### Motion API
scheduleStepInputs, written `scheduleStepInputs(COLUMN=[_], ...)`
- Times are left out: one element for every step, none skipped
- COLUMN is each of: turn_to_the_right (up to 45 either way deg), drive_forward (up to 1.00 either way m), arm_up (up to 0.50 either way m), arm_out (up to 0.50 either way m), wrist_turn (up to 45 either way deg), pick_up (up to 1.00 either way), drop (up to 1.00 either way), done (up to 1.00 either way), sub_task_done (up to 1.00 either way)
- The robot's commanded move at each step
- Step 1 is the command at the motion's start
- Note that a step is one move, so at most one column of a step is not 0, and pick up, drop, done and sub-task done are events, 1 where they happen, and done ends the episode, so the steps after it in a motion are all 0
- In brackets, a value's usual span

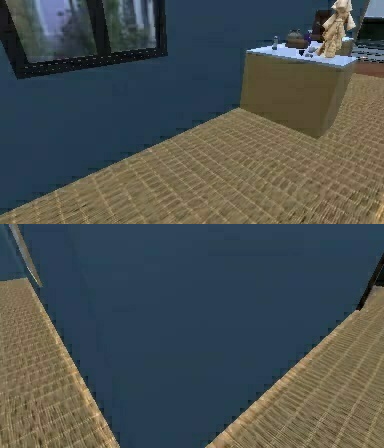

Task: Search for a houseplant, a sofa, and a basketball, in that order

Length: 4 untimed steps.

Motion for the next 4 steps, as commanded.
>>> scheduleStepInputs(turn_to_the_right=[0.0, 45.0, 0.0, 3.0], drive_forward=[0.30, 0.00, 1.00, 0.00], arm_up=[0.00, 0.00, 0.00, 0.00], arm_out=[0.00, 0.00, 0.00, 0.00], wrist_turn=[0.0, 0.0, 0.0, 0.0], pick_up=[0.00, 0.00, 0.00, 0.00], drop=[0.00, 0.00, 0.00, 0.00], done=[0.00, 0.00, 0.00, 0.00], sub_task_done=[0.00, 0.00, 0.00, 0.00])
